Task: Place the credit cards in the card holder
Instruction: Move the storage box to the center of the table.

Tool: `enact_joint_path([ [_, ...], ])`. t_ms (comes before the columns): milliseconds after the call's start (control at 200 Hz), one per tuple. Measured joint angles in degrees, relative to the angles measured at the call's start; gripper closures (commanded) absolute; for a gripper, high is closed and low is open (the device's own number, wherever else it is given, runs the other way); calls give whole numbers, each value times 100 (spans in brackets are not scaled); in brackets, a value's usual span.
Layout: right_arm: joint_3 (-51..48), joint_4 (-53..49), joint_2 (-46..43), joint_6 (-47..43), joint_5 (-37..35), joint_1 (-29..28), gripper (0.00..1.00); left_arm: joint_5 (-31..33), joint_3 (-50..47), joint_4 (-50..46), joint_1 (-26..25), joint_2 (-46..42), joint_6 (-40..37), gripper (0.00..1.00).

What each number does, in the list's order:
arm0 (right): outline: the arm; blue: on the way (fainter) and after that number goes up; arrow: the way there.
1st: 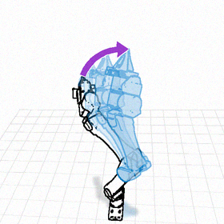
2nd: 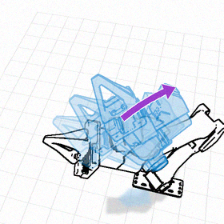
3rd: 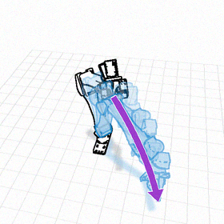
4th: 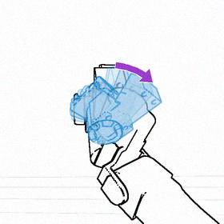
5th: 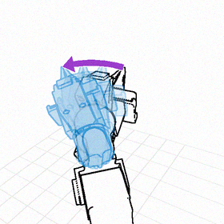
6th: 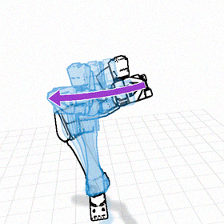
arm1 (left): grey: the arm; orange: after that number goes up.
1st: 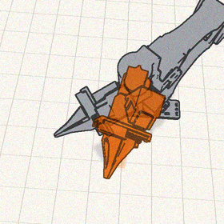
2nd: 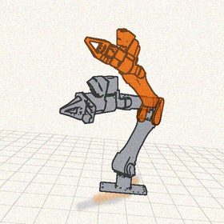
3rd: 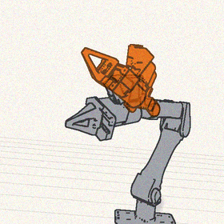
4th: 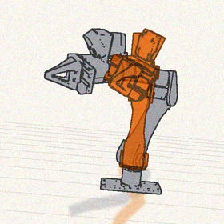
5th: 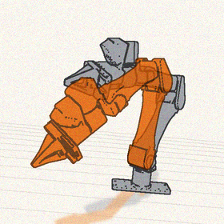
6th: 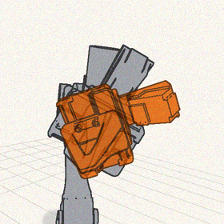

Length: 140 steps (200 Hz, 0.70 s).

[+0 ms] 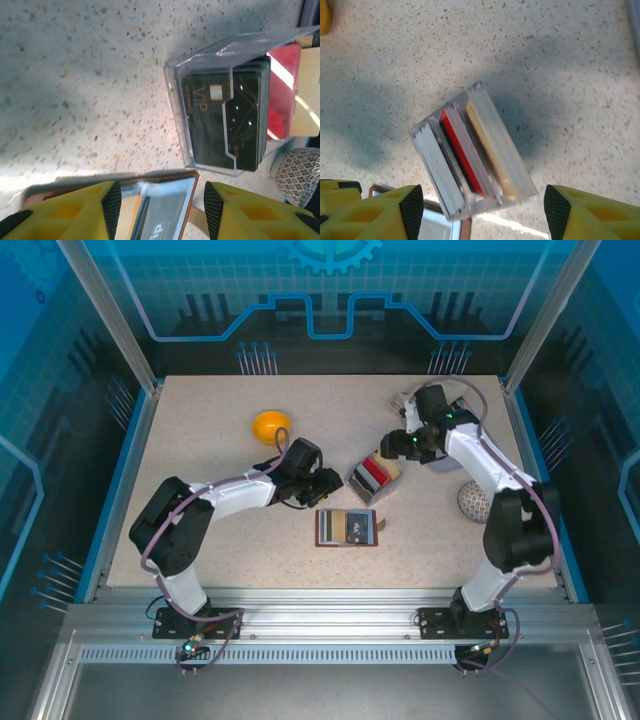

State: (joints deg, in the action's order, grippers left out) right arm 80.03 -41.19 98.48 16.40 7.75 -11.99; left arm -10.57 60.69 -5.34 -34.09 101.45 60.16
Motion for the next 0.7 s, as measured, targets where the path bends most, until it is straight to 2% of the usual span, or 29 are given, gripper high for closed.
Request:
enact_joint_path([
  [215, 678, -221, 1054, -131, 55, 4, 28, -404, 284, 118, 160, 367, 96, 49],
  [375, 785, -293, 1482, -149, 540, 4, 28, -544, 354, 149, 181, 367, 98, 48],
  [700, 76, -68, 1189, 192, 1513, -96, 28, -590, 363, 149, 315, 417, 96, 48],
])
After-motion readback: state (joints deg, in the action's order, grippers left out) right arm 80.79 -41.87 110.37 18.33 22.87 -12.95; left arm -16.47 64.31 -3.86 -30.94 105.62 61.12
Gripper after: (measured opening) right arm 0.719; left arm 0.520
